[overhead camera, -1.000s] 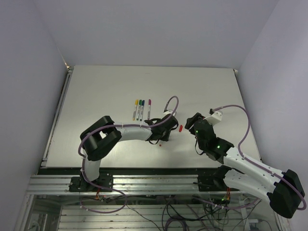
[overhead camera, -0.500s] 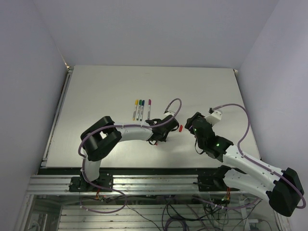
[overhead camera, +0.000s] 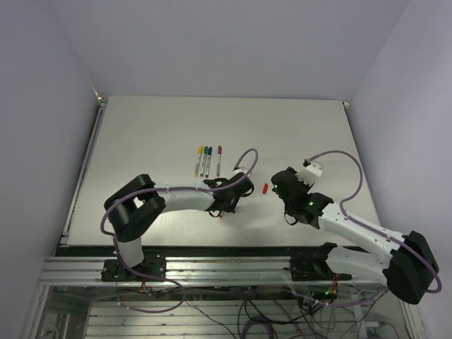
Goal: Insert the pens into the pen caps
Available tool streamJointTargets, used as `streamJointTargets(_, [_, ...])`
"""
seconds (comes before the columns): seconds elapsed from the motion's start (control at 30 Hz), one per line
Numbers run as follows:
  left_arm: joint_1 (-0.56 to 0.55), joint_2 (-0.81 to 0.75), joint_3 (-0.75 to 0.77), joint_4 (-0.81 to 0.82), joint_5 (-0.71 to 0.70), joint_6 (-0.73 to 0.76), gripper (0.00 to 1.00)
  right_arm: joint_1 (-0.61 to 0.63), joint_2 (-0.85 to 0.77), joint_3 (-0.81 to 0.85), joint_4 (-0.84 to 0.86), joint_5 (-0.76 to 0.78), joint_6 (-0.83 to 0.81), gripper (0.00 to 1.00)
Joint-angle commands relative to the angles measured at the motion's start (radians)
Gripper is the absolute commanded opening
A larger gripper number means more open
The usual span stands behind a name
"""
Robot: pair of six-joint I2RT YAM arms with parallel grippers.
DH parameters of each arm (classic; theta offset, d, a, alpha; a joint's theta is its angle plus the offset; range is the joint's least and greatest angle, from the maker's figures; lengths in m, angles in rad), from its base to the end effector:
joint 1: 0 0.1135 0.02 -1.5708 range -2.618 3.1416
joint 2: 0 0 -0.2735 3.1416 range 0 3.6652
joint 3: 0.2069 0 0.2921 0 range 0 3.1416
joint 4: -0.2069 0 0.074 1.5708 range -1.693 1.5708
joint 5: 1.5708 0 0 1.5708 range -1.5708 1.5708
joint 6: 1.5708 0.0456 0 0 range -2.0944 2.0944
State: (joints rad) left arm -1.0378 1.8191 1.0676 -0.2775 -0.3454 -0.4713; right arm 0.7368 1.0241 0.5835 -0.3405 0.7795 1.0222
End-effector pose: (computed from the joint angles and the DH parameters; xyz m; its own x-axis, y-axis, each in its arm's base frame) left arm 0.2152 -0.3344 0.1271 -0.7156 0.3721 -0.5912 0.4454 0.8950 0.0243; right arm 0.1975 0.1359 0.2046 -0.3643 0.4890 -0.7926 0.3885 0.8533 0.3479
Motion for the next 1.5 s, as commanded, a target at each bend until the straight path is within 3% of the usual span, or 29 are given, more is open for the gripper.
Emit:
streamJointTargets(0.0, [0.002, -0.128, -0.045, -0.071, 0.023, 0.008, 0.07, -0.003, 0.073, 0.038, -0.089, 0.026, 0.062, 0.50])
streamJointTargets(0.3, [0.001, -0.401, -0.175, 0.053, 0.050, 0.001, 0.07, -0.003, 0.238, 0.072, 0.036, -0.079, -0.034, 0.50])
streamJointTargets(0.53, [0.001, -0.508, -0.294, 0.146, 0.037, -0.033, 0.07, -0.005, 0.393, 0.138, 0.127, -0.151, -0.127, 0.50])
streamJointTargets(0.8, [0.001, -0.533, -0.358, 0.220, 0.074, -0.027, 0.07, -0.018, 0.521, 0.208, 0.145, -0.172, -0.159, 0.50])
streamJointTargets(1.47, [0.001, -0.486, -0.363, 0.266, 0.100, -0.029, 0.07, -0.086, 0.640, 0.241, 0.144, -0.231, -0.176, 0.49])
